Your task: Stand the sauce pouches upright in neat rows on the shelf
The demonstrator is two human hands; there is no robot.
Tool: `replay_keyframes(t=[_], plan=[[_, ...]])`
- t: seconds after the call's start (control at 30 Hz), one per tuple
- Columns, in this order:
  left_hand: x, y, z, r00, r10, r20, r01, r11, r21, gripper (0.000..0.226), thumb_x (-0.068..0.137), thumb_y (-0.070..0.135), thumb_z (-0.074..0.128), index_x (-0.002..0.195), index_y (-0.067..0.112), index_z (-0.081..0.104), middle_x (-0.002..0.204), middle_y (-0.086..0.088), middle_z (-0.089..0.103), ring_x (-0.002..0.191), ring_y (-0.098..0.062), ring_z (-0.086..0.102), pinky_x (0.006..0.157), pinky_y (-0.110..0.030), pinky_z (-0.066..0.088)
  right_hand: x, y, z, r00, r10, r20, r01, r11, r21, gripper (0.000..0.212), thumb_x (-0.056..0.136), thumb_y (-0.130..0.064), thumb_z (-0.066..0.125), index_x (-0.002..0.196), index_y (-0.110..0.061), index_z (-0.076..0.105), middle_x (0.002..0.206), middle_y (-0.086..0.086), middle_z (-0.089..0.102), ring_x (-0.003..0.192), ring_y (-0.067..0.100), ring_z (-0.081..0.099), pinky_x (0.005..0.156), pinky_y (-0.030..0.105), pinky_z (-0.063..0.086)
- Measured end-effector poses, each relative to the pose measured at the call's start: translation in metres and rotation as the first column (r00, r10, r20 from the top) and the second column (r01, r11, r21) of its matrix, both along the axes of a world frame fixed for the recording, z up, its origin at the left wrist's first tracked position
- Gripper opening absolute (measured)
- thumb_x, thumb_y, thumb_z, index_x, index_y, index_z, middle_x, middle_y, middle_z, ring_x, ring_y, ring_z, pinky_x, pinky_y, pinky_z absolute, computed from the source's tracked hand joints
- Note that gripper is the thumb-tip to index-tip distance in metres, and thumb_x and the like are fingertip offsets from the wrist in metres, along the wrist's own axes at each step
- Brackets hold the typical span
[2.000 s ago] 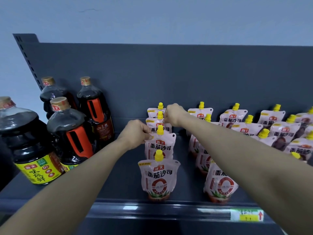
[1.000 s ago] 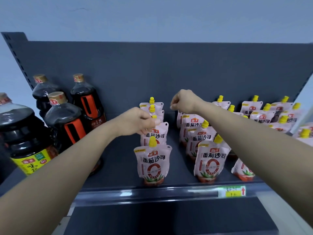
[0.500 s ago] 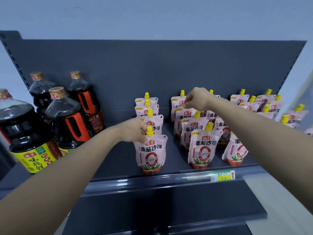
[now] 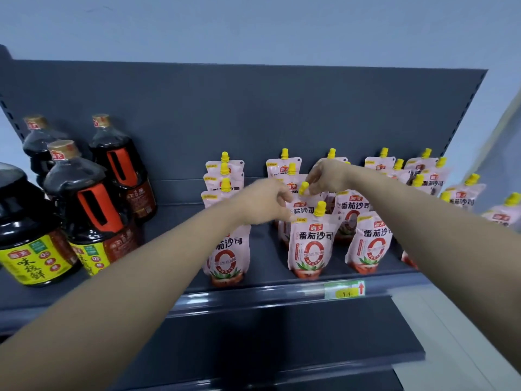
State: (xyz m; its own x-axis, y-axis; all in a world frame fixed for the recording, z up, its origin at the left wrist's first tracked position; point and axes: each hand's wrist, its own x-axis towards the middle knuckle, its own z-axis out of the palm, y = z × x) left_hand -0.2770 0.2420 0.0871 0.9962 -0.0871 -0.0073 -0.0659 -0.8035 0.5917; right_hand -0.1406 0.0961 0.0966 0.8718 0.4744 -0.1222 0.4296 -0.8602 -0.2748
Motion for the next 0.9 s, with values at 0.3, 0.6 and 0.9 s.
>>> replay_keyframes(t=[0.3,0.6,0.9], plan=[[0.032,-0.038,-0.04,0.987,0.157,-0.017,-0.156,0.986,0.058,0.013,0.084,0.002,0.061,0.084,-0.009,0.067,0.076,-0.012,0.056,0.073,-0.023,0.053,0.069,-0.036,0.049,0.012,-0.009,-0.019,0.989,0.149,0.016,-0.147,0.986,-0.073,0.023,0.088,-0.018,0.067,0.107,-0.007,0.072,0.105,0.009,0.071,0.093,0.023,0.06,0.085,0.031,0.048],[0.026,-0.034,-0.04,0.966,0.257,0.01,-0.257,0.966,-0.028,0.012,0.084,0.005,0.066,0.086,-0.005,0.072,0.081,-0.011,0.068,0.079,-0.02,0.058,0.083,-0.04,0.055,0.022,-0.008,-0.029,0.978,0.193,0.081,-0.188,0.98,-0.06,0.029,0.089,-0.022,0.063,0.104,0.001,0.073,0.114,0.018,0.069,0.107,0.032,0.063,0.093,0.036,0.052],[0.022,-0.036,-0.036,0.97,0.24,-0.048,-0.24,0.971,-0.001,0.014,0.085,0.011,0.066,0.094,0.001,0.071,0.088,-0.006,0.067,0.082,-0.02,0.062,0.082,-0.037,0.053,0.022,-0.011,-0.029,0.973,0.221,0.068,-0.217,0.974,-0.065,0.026,0.087,-0.019,0.066,0.105,-0.002,0.074,0.116,0.014,0.07,0.109,0.029,0.063,0.094,0.033,0.051]])
